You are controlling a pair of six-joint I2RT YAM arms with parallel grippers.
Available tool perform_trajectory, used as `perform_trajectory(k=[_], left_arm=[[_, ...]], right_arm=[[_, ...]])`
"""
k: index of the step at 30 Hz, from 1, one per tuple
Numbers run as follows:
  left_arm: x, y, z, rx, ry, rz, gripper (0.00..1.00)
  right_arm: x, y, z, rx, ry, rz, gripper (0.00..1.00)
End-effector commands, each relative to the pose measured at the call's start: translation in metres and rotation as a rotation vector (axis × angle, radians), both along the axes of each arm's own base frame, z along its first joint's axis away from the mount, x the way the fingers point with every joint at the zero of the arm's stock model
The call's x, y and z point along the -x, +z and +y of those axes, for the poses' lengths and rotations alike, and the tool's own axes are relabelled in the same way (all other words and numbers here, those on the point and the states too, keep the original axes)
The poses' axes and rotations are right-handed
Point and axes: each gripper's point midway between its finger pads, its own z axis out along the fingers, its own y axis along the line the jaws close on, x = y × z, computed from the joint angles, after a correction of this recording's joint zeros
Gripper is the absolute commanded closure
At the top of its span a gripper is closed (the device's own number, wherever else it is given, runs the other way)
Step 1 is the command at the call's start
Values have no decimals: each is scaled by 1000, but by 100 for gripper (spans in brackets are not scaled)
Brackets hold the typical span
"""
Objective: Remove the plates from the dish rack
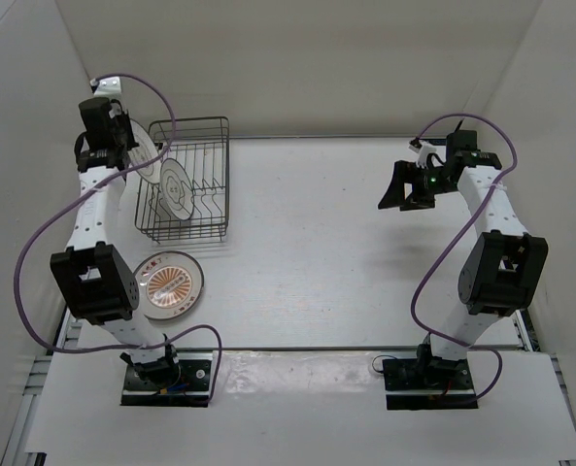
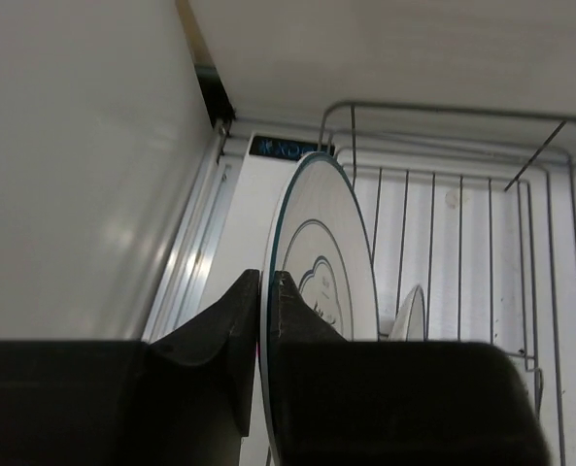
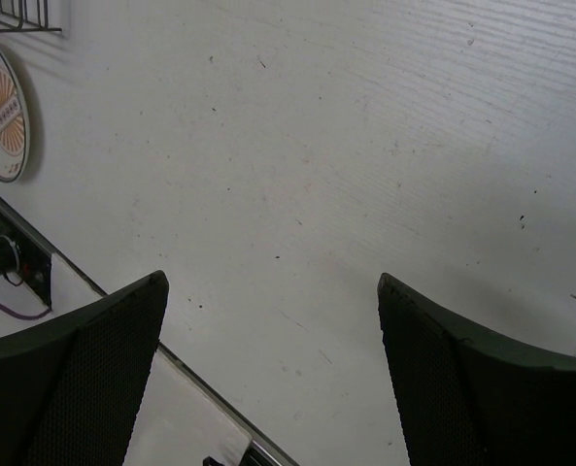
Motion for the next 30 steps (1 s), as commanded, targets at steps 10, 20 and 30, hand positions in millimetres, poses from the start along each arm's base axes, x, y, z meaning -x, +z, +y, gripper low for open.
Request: perform_trajectory(k=[10,20,30], left_arm=[[26,164,-43,91,-79,-446,96],[42,148,-75,222,-152,-424,100],[10,63,-231,751,-524,-220,100]], right_arm=[[-16,13,3,-33,-44,-57,10],[-7,9,4,-39,-37,-52,10],[4,3,5,-42,-27,-35,10]])
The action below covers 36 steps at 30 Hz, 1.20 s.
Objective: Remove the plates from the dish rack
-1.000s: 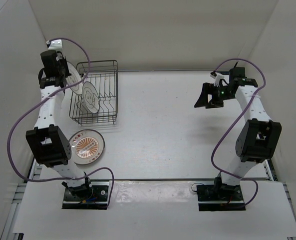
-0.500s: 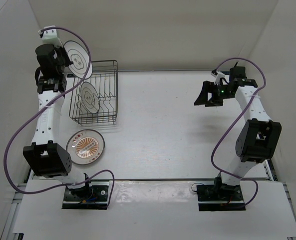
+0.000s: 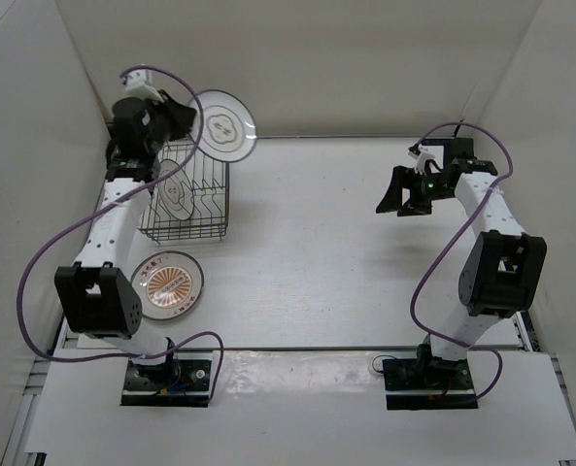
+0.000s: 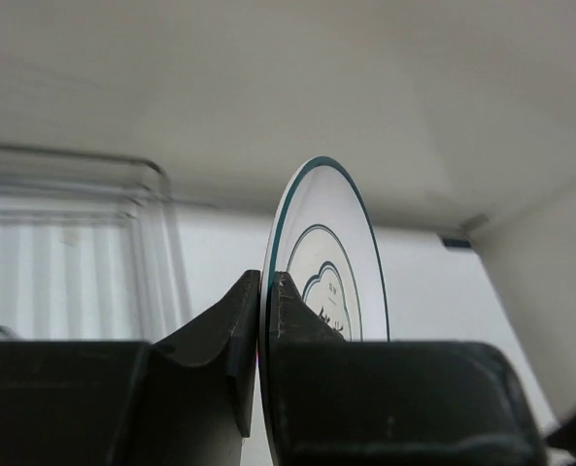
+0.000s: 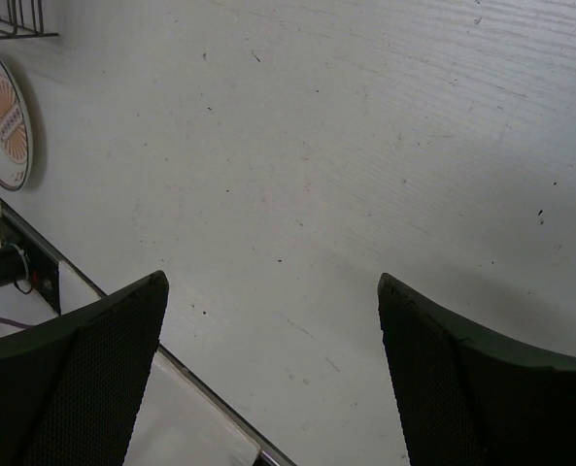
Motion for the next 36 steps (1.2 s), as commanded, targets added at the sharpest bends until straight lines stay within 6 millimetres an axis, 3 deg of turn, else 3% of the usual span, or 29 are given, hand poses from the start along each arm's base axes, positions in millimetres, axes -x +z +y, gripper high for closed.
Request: perform_trajectory(k=[1,2,5,11,13,14,18,23,31,36], left_arm=[[-1,-38,-75,183,-223,87,100],[0,-51,-97,187,-262,119,100],[1,-82,-134,160,-312,177,100],[4,-154,-188,108,-389,351,100],[5,-175,-188,115,-360,406,100],[10,-196,-190,128,-353,454,100],[16,-227,-194,78,-339,516,100],[19,-258,-186,57,-267,605,90],[17,-280,-174,0,-208,692,76],[20,-286,-170,-49,-182,727,57]], right_arm=[[3,19,1,-12,15,-66,10],[3,20,2,-12,17,-69,10],[7,19,1,-7,24,-63,10],[15,15,1,-5,45,-49,10],[15,15,1,-6,48,-49,10],[15,15,0,-4,50,-47,10],[15,15,-2,-5,57,-39,10],[15,16,-5,-24,70,-47,10],[13,14,-10,-32,82,-65,10],[13,15,-10,-42,78,-65,10]])
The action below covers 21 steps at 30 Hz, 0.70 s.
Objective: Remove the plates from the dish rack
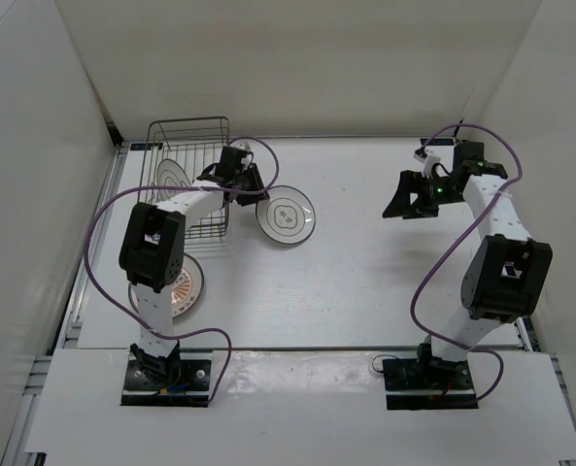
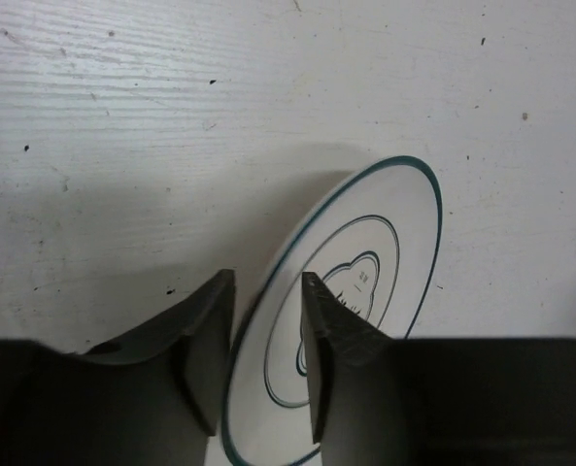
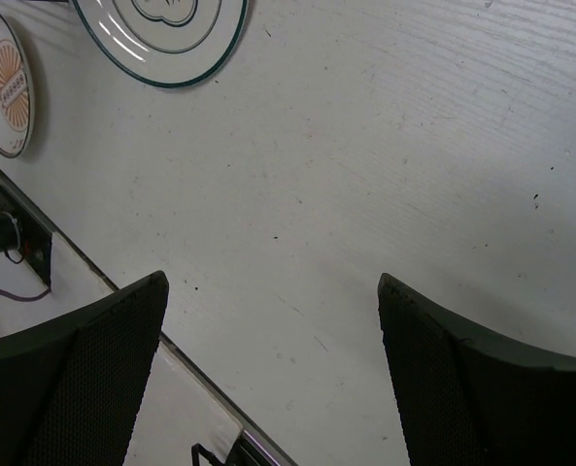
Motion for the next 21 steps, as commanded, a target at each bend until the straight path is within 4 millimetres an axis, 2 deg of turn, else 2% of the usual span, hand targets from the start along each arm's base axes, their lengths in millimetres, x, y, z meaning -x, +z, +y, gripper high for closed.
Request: perform_trajectory(k=[1,6,13,19,21], left_arm=[[-3,18,2,-38,11,-18,54],[4,10,10,-85,17,15,40],[8,6,18,-130,19,36,32],[-1,33,20,-149,17,-37,27],[-10,54,19,-156,-3,-94,25]], right_arm=[[-1,8,0,-24,13,-24,10],[-1,7,-1,-25,11,-23,10],[0,7,-2,-28,13,-26,10],[1,5,-3,-28,11,-21,10],[0,4,-3,-27,10,-23,10]])
